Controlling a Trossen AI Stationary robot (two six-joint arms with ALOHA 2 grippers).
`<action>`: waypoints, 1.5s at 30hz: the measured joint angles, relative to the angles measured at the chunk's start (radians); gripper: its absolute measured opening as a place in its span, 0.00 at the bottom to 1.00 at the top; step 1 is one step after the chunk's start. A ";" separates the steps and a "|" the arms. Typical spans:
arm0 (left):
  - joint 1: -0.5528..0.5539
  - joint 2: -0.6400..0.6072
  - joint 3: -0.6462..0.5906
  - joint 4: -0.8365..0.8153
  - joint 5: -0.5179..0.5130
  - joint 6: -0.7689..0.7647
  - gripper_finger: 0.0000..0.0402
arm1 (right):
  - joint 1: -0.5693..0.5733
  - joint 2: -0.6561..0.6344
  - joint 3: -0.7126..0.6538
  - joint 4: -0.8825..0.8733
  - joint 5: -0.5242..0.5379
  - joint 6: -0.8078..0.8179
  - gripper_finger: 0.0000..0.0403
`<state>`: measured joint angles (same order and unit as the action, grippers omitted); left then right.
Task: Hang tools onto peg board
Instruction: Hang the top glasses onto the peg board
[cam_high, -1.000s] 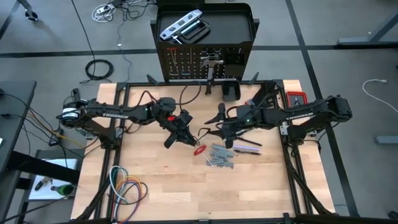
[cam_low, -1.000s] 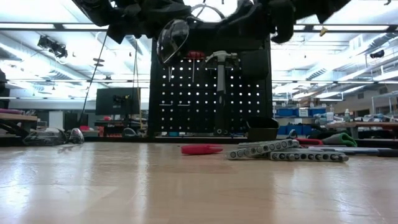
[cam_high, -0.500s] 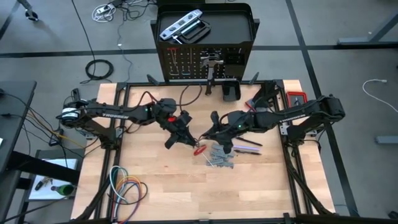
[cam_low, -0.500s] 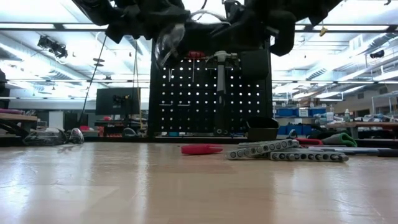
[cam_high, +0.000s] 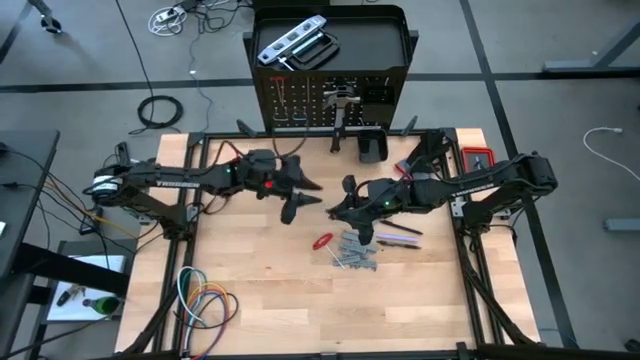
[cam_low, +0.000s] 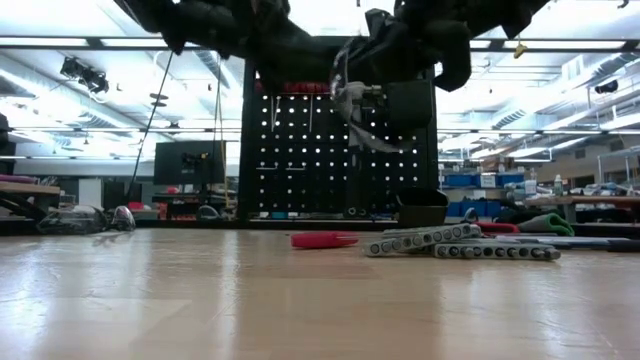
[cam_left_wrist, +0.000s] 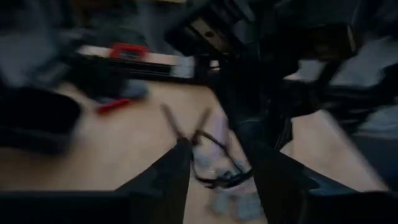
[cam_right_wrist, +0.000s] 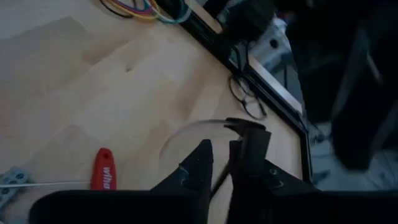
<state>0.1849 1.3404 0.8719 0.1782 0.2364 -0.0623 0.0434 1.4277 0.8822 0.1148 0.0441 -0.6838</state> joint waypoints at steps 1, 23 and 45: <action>-0.002 -0.011 0.000 -0.013 -0.042 0.033 0.43 | 0.000 0.000 0.000 0.000 0.019 0.009 0.14; -0.241 -0.008 -0.328 0.493 -0.599 0.074 0.44 | -0.061 -0.081 -0.001 0.004 0.113 0.187 0.06; -0.252 0.289 -0.221 0.782 -0.628 0.016 0.82 | -0.059 -0.053 -0.001 0.168 0.267 0.351 0.13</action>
<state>-0.0673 1.6295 0.6504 0.9600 -0.3918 -0.0462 -0.0156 1.3742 0.8812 0.2825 0.3114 -0.3323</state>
